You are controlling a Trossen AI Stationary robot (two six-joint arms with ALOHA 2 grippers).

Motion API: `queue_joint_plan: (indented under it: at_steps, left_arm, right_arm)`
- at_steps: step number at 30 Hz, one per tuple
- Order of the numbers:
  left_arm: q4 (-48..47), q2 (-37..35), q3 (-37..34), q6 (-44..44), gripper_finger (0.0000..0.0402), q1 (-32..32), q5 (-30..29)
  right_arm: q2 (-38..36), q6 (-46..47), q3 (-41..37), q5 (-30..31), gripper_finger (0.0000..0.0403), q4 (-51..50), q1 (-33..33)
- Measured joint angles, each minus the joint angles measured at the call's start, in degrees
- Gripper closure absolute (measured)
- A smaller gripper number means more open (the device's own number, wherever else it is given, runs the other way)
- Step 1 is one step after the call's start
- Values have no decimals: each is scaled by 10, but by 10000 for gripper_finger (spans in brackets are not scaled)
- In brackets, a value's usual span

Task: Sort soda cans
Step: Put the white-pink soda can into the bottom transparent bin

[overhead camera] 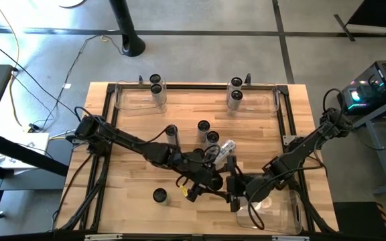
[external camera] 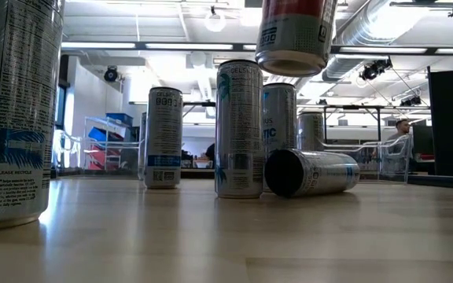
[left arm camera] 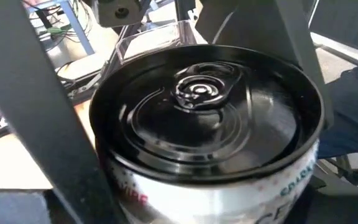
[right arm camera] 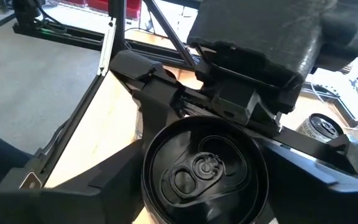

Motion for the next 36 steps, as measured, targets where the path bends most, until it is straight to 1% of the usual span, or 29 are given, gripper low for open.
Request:
queue_joint_plan:
  at_steps: [2, 5, 8, 10, 13, 15, 17, 19, 20, 22, 24, 27, 29, 31, 33, 36]
  left_arm:
    - [0, 0, 0, 0, 151, 0, -6]
    - [-3, 0, 0, -1, 143, 0, 0]
    - [-15, 0, 2, 4, 128, 4, -1]
    - [-24, -3, 4, -2, 120, 4, -21]
    - [-27, -6, 8, -4, 115, 4, -33]
    - [-37, -6, 7, -3, 114, 0, -38]
    - [-82, -6, 0, 3, 114, -4, -53]
    - [-98, 2, 0, 5, 113, -8, -78]
    - [-120, 1, 0, 0, 113, -9, -91]
    - [-127, -4, 1, -11, 113, -10, -109]
    - [-132, -5, 2, -20, 113, -13, -120]
    - [-136, -1, 0, -20, 112, -23, -142]
    - [-134, -1, 0, -21, 112, -31, -169]
    - [-132, -2, 1, -23, 112, -42, -213]
    - [-137, -2, 1, -29, 112, -53, -261]
    - [-129, -2, -7, -34, 112, -68, -312]
  right_arm:
    - [0, -1, 0, 3, 165, 1, 0]
    - [0, 8, 0, 5, 165, 2, 4]
    - [-9, 20, -1, 34, 165, -6, 20]
    - [-18, 36, 7, 67, 165, -34, 38]
    - [-30, 68, 32, 111, 165, -90, 67]
    - [-32, 90, 53, 121, 165, -134, 86]
    - [-36, 112, 77, 116, 165, -181, 110]
    - [-37, 139, 106, 116, 165, -216, 135]
    - [-37, 153, 120, 118, 165, -234, 147]
    - [-37, 160, 145, 157, 165, -269, 175]
    - [-37, 159, 169, 186, 165, -269, 201]
    - [-38, 168, 194, 182, 165, -261, 244]
    - [-38, 195, 194, 171, 165, -263, 273]
    - [-37, 232, 183, 169, 165, -263, 301]
    - [-37, 287, 168, 196, 165, -270, 331]
    - [-34, 392, 146, 254, 165, -304, 378]
